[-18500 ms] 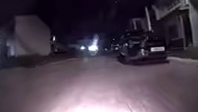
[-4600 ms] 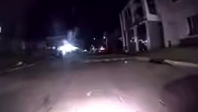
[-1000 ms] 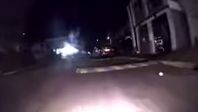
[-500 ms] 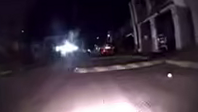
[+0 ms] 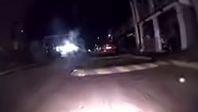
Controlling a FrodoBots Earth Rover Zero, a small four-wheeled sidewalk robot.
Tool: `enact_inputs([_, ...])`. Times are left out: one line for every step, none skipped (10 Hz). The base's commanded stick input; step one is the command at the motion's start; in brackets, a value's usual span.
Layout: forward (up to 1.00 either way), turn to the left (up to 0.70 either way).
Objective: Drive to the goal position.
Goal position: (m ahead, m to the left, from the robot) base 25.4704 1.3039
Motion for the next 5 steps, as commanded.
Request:
enact_inputs([0.7,0.0])
enact_inputs([0.7,0.0])
enact_inputs([0.7,0.0])
enact_inputs([0.7,0.0])
enact_inputs([0.7,0.0])
